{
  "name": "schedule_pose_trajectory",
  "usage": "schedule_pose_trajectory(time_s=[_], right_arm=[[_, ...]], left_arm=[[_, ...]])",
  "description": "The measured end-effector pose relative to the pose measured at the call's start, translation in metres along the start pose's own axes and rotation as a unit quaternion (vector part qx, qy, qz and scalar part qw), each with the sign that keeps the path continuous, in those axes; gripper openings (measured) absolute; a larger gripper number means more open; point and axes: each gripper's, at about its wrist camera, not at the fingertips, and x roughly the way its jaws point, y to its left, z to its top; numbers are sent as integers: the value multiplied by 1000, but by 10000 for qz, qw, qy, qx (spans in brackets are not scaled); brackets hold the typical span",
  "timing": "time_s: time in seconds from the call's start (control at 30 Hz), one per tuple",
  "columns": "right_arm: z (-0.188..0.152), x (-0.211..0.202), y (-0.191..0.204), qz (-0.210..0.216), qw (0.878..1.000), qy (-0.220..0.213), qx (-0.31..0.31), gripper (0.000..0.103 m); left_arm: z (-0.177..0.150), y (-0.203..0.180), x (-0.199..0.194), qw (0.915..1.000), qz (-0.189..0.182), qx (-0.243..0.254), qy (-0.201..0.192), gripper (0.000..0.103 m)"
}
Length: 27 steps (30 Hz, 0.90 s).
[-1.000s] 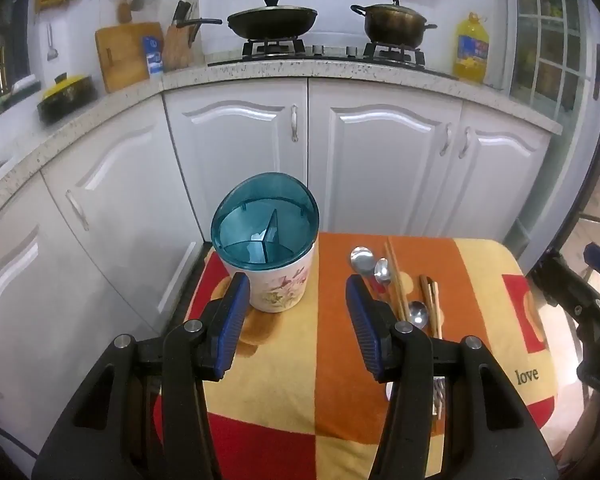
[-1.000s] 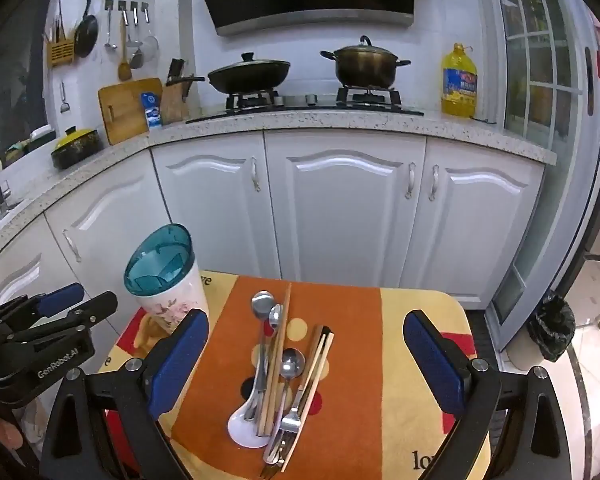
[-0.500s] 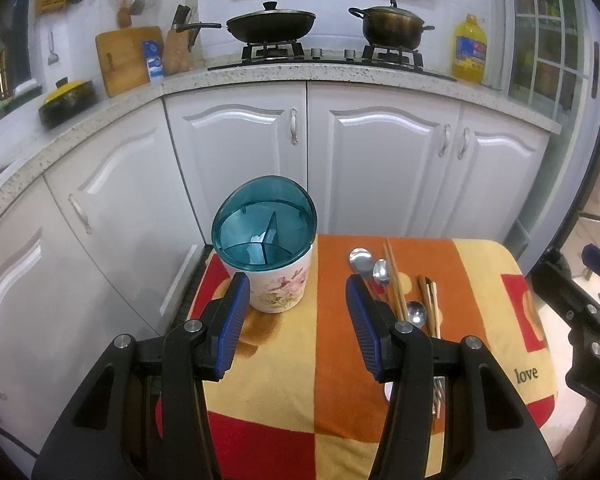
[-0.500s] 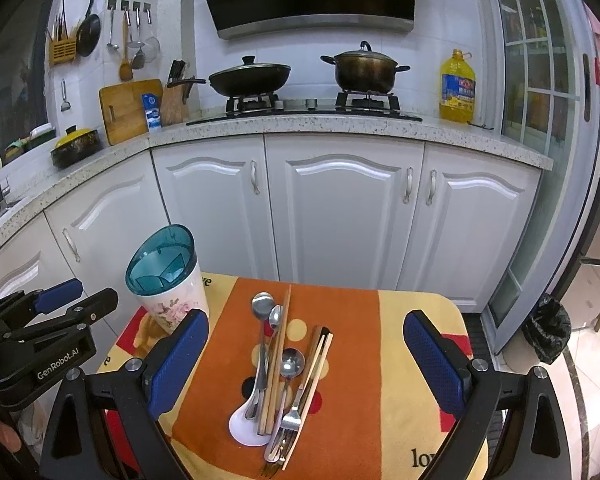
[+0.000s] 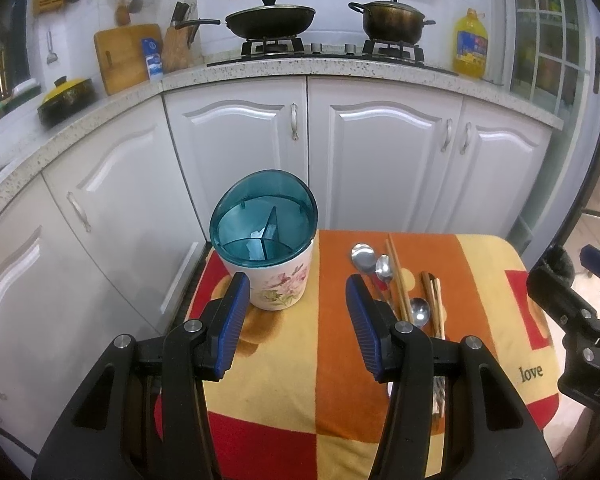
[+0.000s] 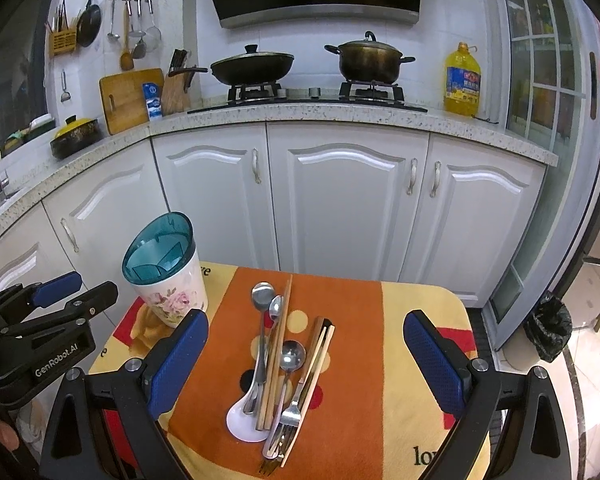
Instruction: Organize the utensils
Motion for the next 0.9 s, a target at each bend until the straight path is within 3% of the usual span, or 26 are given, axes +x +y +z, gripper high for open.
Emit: schedule_pose_trajectory(time_s=[0.9], right_arm=[[-5,7,-1,81,10000,33,34,97]], left_arm=[[-4,-2,5,9999,-91,78,17,49]])
